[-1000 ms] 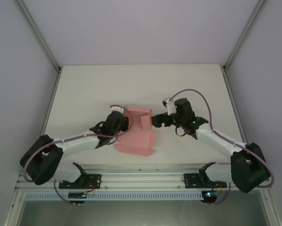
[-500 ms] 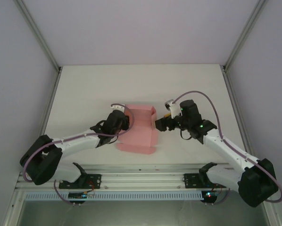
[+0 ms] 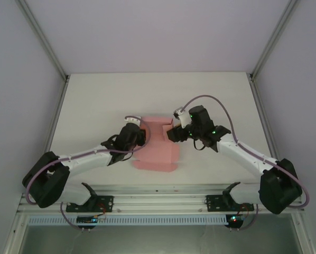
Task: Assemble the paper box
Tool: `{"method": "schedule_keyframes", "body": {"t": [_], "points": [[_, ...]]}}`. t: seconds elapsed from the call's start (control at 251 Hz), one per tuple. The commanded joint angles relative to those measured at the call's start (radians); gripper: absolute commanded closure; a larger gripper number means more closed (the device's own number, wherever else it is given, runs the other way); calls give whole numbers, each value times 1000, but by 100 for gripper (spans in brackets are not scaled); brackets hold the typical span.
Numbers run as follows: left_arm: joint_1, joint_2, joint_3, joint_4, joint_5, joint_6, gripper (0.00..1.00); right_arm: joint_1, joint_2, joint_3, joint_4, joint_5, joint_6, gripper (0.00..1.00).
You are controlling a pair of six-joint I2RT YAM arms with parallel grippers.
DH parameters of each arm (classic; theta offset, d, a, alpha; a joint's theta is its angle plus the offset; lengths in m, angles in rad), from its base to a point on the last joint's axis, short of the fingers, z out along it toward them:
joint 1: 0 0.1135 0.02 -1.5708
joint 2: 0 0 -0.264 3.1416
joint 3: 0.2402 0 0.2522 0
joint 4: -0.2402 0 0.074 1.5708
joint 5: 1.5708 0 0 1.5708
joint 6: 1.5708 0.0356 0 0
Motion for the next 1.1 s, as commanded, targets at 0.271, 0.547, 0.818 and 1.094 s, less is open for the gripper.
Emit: {"method": "schedule_keyframes", "body": {"t": [0.271, 0.547, 0.818, 1.094], "points": [[-38, -9, 63, 9, 8, -9, 100, 77, 128, 60, 80, 476, 85, 67], [-52, -9, 110, -106, -169, -119, 100, 108, 207, 157, -71, 918, 203, 96], [-46, 1, 185, -424, -450, -351, 100, 67, 452, 437, -825, 1448, 775, 100], [-11, -25, 157, -368, -327, -340, 100, 52, 376, 275, -349, 1272, 512, 100]]}}
